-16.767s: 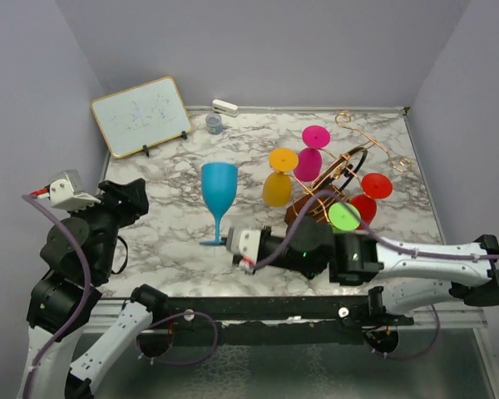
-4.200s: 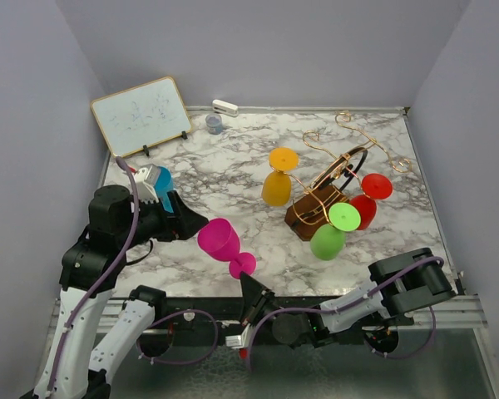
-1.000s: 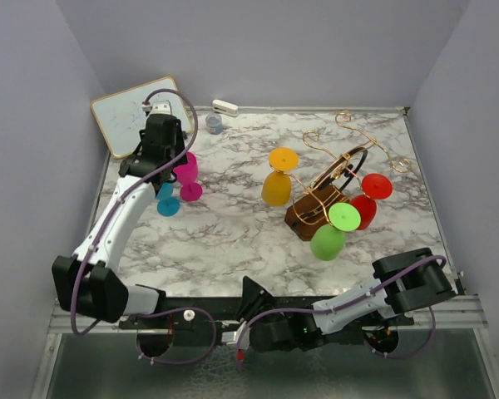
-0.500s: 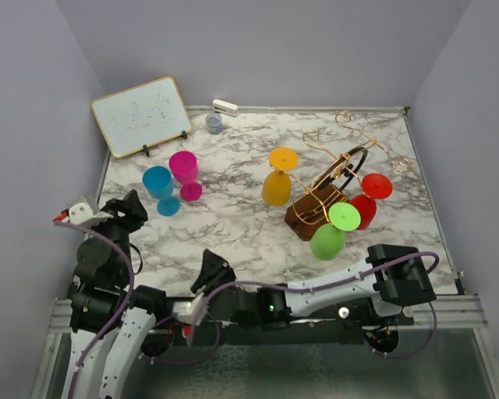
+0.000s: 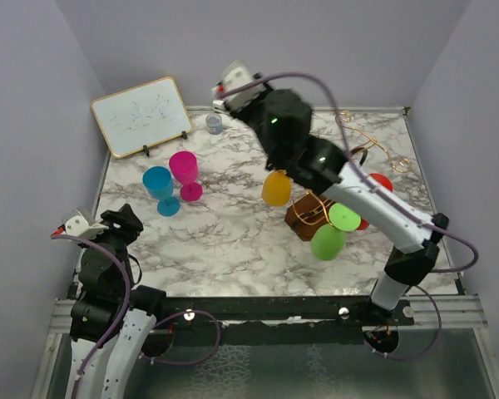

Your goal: Take the wine glass off the wine glass rack

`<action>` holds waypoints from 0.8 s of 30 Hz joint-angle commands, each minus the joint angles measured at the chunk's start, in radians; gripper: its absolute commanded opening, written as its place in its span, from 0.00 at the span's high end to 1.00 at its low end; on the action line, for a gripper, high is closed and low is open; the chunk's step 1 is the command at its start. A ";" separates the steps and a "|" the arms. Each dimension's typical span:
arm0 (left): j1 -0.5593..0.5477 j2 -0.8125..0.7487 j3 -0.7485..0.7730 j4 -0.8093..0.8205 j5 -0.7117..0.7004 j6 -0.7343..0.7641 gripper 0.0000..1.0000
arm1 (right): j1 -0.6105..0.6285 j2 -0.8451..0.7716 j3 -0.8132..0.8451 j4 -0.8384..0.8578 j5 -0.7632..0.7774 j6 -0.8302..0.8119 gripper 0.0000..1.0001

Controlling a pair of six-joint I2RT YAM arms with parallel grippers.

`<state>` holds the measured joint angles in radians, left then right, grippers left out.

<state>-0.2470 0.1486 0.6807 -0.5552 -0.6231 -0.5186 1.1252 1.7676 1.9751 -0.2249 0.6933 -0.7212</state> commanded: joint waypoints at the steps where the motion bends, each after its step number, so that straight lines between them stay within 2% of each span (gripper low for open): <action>1: -0.001 0.008 0.014 -0.017 -0.004 -0.017 0.43 | -0.204 -0.199 0.123 -0.425 -0.132 0.524 0.56; 3: -0.001 0.007 0.012 -0.016 0.003 -0.020 0.43 | -0.249 -0.318 0.037 -0.464 -0.154 0.663 0.56; 6: -0.001 0.017 0.008 -0.011 0.023 -0.016 0.43 | -0.263 -0.473 -0.105 -0.525 -0.193 0.758 0.54; 11: -0.009 0.043 0.010 -0.009 0.043 -0.009 0.43 | -0.266 -0.550 -0.211 -0.604 -0.220 0.778 0.53; 14: -0.014 0.058 0.010 -0.010 0.050 -0.006 0.43 | -0.301 -0.492 -0.138 -0.647 -0.253 0.759 0.51; 16: -0.015 0.073 0.011 -0.011 0.056 -0.004 0.43 | -0.376 -0.430 -0.058 -0.680 -0.355 0.751 0.50; 20: -0.017 0.104 0.016 -0.018 0.068 0.001 0.43 | -0.546 -0.309 0.125 -0.728 -0.595 0.788 0.50; 24: -0.019 0.123 0.017 -0.022 0.074 0.007 0.43 | -0.803 -0.223 0.239 -0.723 -0.961 0.901 0.50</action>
<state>-0.2577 0.2569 0.6804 -0.5648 -0.5781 -0.5251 0.5320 1.5291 2.0842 -0.9161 0.1406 0.0616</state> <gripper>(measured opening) 0.574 0.498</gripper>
